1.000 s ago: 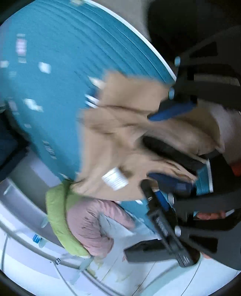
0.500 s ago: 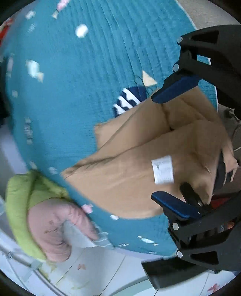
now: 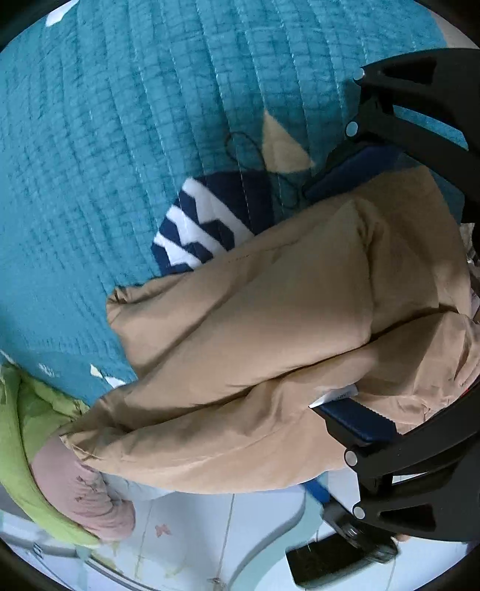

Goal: Fold large clothes

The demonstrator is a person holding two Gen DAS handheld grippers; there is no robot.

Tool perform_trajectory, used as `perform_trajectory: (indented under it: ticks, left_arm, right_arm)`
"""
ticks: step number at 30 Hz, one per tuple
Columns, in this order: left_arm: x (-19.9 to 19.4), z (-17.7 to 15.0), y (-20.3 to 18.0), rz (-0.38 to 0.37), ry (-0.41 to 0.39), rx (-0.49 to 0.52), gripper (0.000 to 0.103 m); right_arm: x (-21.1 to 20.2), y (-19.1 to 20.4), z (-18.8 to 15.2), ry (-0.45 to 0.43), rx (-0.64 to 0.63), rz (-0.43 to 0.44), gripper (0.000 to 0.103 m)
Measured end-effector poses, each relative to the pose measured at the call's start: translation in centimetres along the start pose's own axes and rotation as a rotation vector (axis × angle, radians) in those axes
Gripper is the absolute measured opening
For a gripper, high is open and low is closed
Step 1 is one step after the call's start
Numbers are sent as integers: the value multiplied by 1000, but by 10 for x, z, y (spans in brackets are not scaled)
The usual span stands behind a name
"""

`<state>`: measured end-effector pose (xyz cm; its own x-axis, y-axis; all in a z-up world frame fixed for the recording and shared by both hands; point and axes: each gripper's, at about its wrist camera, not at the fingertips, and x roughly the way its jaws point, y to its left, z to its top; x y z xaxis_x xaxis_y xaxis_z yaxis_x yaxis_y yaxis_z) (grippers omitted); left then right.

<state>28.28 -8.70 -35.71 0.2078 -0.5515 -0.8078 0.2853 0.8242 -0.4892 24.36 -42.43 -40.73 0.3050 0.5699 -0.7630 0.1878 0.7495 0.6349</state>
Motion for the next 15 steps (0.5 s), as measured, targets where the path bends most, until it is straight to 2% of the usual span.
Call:
perform_trajectory:
  ticks: [2,6,8,9,10,12,15]
  left_arm:
    - [18,-7,17,32,65,-47,86]
    - [39,-12,27,-58,96,-135,87]
    - [46,-10,26,-69,103,-138,87]
    - [49,-9,24,-81,110,-133,87]
    - [50,-7,21,-86,112,-123,87]
    - [44,-3,14,-85,87,-75,86]
    - [32,0,20,-102,50,-75,81]
  right_arm:
    - [1,6,-1,-1,-12,2,96]
    - [13,31,-2,25,-55,2,89]
    - [21,38,-2,30,-65,-5,86]
    - [23,39,-2,24,-57,5,77]
    - [23,42,-2,21,-47,40,62]
    - [20,52,-3,11,-57,68,49]
    - [19,81,-4,1,-83,96,43]
